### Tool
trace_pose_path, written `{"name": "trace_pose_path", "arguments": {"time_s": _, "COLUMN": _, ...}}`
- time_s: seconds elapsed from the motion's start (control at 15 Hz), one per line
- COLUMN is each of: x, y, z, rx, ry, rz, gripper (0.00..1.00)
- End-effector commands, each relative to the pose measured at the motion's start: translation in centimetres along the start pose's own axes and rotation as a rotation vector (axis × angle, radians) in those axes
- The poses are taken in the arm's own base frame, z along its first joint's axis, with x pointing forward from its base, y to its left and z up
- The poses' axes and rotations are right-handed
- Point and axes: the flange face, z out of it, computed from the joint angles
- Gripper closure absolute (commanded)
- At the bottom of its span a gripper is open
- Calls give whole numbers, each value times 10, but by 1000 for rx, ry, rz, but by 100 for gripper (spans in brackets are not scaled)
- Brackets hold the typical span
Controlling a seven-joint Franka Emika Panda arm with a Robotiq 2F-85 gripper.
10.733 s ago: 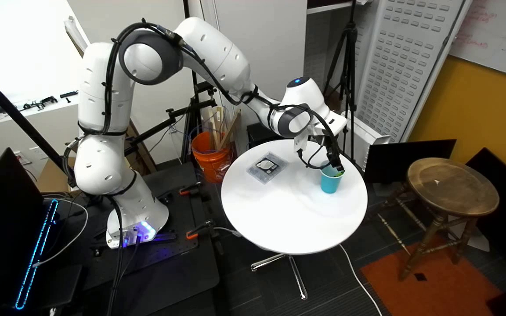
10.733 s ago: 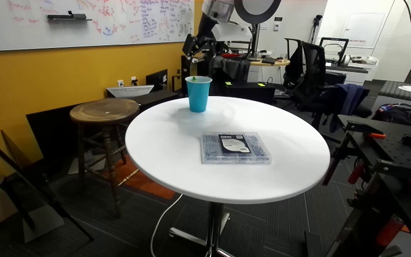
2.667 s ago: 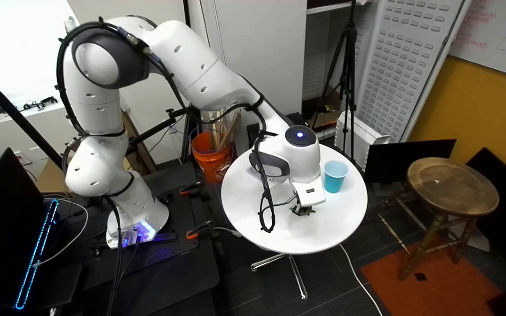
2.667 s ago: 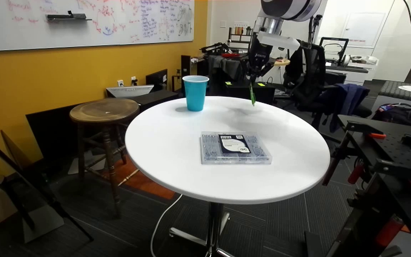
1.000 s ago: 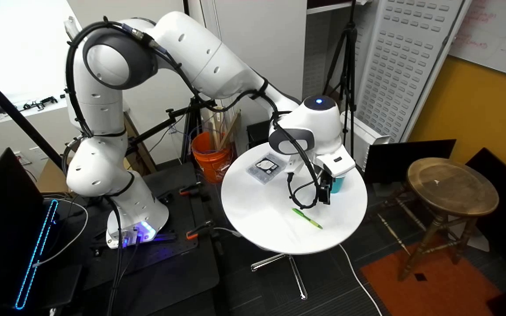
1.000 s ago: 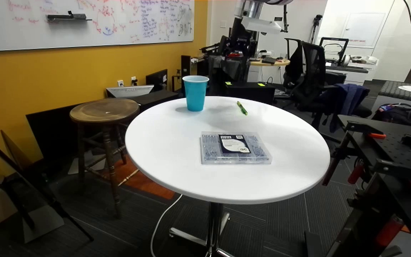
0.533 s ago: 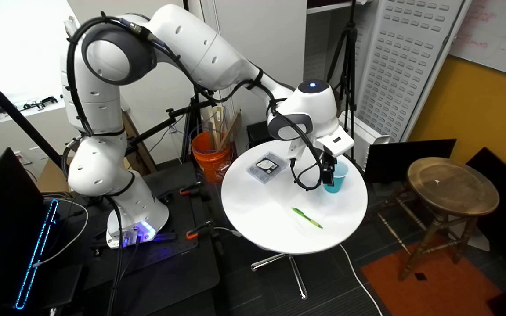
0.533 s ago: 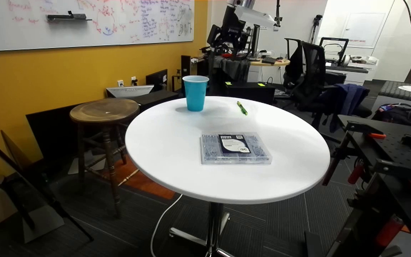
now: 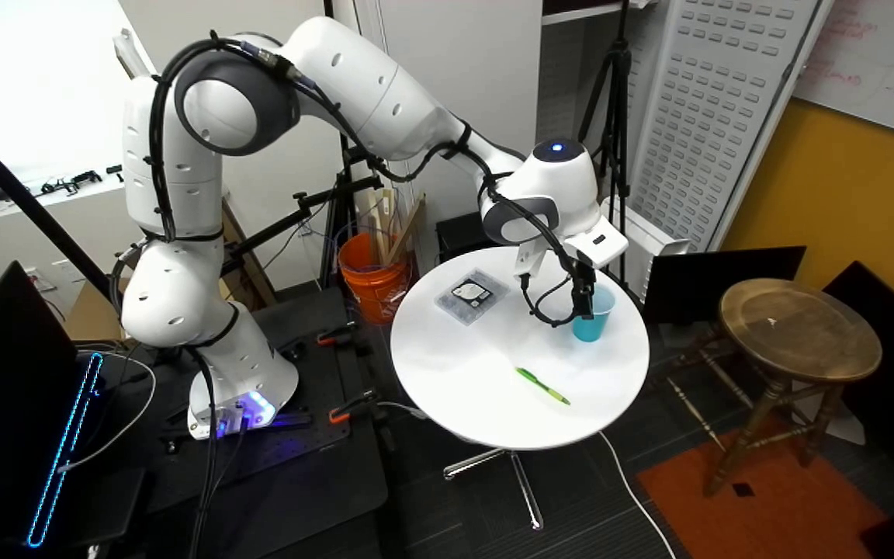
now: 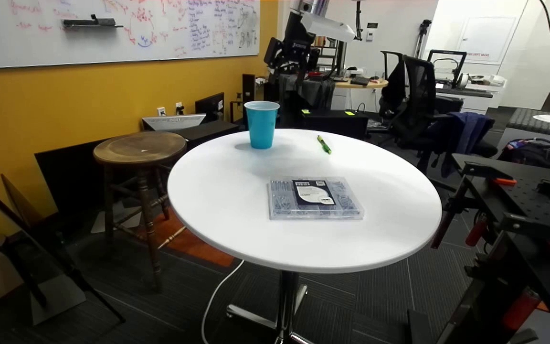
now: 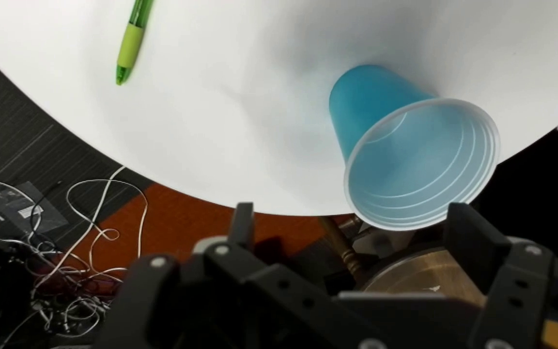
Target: Remove the pen from the cup and place it on the table
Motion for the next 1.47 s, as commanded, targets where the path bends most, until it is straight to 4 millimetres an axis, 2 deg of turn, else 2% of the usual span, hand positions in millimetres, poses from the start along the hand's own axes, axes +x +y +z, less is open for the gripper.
{"name": "trace_pose_path", "arguments": {"time_s": 0.0, "x": 14, "y": -6, "z": 18, "rx": -13, "ry": -4, "rz": -31, "gripper": 0}}
{"name": "trace_pose_path", "arguments": {"time_s": 0.53, "x": 24, "y": -8, "z": 57, "rx": -32, "ry": -28, "rz": -38, "gripper": 0}}
{"name": "trace_pose_path", "arguments": {"time_s": 1.0, "x": 29, "y": -5, "z": 77, "rx": -43, "ry": -71, "rz": -53, "gripper": 0}}
{"name": "trace_pose_path", "arguments": {"time_s": 1.07, "x": 30, "y": -4, "z": 79, "rx": -46, "ry": -74, "rz": -54, "gripper": 25}}
{"name": "trace_pose_path", "arguments": {"time_s": 1.13, "x": 31, "y": -4, "z": 79, "rx": -48, "ry": -77, "rz": -55, "gripper": 26}}
{"name": "trace_pose_path", "arguments": {"time_s": 1.4, "x": 34, "y": -5, "z": 80, "rx": -49, "ry": -79, "rz": -65, "gripper": 58}}
